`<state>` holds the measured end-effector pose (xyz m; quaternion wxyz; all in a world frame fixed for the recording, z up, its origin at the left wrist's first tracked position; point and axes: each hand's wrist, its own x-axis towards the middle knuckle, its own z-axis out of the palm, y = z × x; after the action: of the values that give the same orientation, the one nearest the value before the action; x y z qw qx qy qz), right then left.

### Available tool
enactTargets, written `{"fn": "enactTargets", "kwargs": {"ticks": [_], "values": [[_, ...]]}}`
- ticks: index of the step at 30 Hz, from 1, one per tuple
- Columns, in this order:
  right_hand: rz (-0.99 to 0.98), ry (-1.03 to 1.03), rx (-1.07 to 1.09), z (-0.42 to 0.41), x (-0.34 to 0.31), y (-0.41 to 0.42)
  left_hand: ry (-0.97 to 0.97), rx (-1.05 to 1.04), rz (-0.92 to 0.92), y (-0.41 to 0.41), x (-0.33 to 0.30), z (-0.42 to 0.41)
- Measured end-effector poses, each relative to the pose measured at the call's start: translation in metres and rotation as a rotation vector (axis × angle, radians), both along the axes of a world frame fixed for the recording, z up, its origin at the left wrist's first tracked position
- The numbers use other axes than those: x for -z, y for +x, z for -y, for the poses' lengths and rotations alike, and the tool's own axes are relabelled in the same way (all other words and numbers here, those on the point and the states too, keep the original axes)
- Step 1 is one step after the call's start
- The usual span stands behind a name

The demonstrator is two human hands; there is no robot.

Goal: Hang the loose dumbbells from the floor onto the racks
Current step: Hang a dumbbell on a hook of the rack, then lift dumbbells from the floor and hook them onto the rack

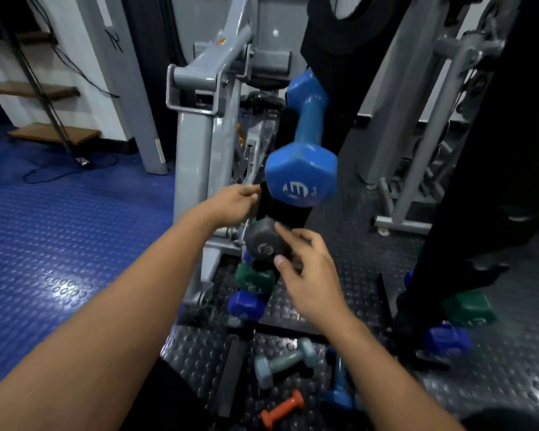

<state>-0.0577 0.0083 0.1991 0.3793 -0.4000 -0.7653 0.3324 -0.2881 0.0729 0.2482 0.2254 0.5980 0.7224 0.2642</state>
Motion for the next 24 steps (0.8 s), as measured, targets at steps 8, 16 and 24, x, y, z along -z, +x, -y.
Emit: {"fn": "enactTargets", "kwargs": {"ticks": [8,16,24], "values": [[0.066,-0.210,0.071,0.028,0.033,0.020,-0.058,-0.122,-0.085,0.020,0.028,0.069],[0.230,-0.439,0.067,0.047,0.089,0.035,-0.414,-0.320,-0.144,0.046,0.133,0.139],[0.485,-0.575,-0.033,0.065,0.156,0.027,-0.657,-0.316,-0.226,0.038,0.239,0.193]]}}
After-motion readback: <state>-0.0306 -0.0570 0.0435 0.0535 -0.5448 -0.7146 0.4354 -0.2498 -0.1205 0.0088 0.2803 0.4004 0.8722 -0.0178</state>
